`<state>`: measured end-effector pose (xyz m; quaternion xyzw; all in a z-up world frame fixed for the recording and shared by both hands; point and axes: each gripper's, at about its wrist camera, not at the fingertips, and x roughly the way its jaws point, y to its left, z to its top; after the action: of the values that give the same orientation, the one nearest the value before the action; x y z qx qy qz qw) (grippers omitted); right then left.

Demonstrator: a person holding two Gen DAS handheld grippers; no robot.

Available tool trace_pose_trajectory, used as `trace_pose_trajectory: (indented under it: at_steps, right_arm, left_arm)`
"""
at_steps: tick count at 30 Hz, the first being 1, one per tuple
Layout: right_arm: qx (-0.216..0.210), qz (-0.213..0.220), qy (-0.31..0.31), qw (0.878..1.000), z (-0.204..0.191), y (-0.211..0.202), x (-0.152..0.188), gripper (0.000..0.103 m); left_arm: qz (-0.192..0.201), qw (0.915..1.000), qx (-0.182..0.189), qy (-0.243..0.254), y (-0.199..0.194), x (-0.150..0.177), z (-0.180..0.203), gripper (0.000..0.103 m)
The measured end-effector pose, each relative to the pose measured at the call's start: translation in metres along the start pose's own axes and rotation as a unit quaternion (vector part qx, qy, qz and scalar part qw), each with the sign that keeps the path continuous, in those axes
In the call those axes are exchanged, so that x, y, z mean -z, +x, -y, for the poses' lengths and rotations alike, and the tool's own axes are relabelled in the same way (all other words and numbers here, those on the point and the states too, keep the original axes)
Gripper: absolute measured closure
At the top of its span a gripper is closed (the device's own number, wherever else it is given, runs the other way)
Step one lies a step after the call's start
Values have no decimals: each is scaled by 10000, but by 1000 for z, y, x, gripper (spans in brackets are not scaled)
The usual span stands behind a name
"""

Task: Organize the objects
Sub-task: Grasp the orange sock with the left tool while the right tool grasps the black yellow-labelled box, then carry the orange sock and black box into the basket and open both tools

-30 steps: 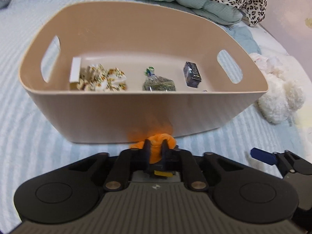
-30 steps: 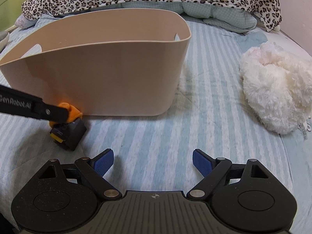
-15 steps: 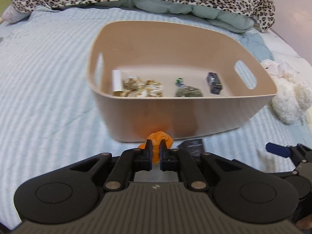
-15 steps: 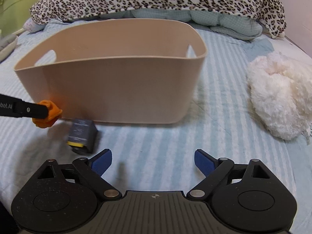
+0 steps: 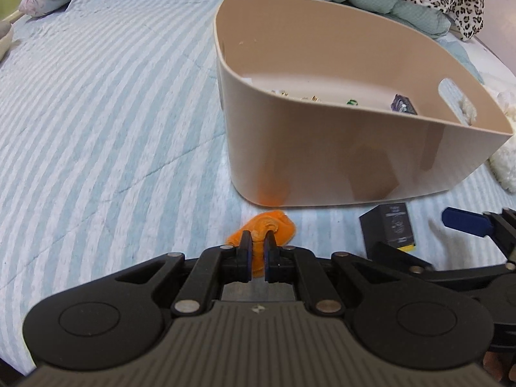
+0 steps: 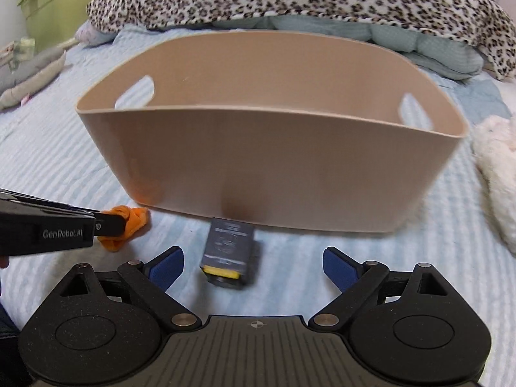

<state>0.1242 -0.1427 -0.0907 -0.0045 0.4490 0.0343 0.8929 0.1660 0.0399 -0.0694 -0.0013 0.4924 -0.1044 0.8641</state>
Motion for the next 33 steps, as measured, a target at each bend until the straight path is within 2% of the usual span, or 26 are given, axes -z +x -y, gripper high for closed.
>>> trace_pose_trajectory:
  at_steps: [3, 7, 10, 12, 18, 26, 33]
  right_arm:
    - [-74, -101, 5, 9999, -6, 12, -3, 23]
    - [-71, -211, -35, 9997, -13, 27, -4, 29]
    - [-73, -126, -150, 9998, -16, 28, -2, 52]
    - [-88, -68, -182, 9998, -17, 27, -1, 74]
    - [-134, -32, -140, 9998, -12, 14, 8, 74]
    - [-128, 180, -122, 9997, 6, -26, 18, 74]
    - [-143, 602, -93, 9980, 21, -74, 11, 74]
  left_arm:
    - [10, 10000, -19, 94, 6, 0, 1, 95]
    - [10, 9999, -34, 157, 11, -1, 3, 95]
    - [27, 9998, -43, 199, 10, 0, 3, 95]
    - [55, 9997, -74, 239, 8, 0, 5, 95]
    - [125, 9992, -126, 348, -4, 4, 11, 95]
    - [338, 9983, -43, 480, -36, 9, 23, 95]
    - [715, 9955, 105, 611, -76, 3, 34, 95]
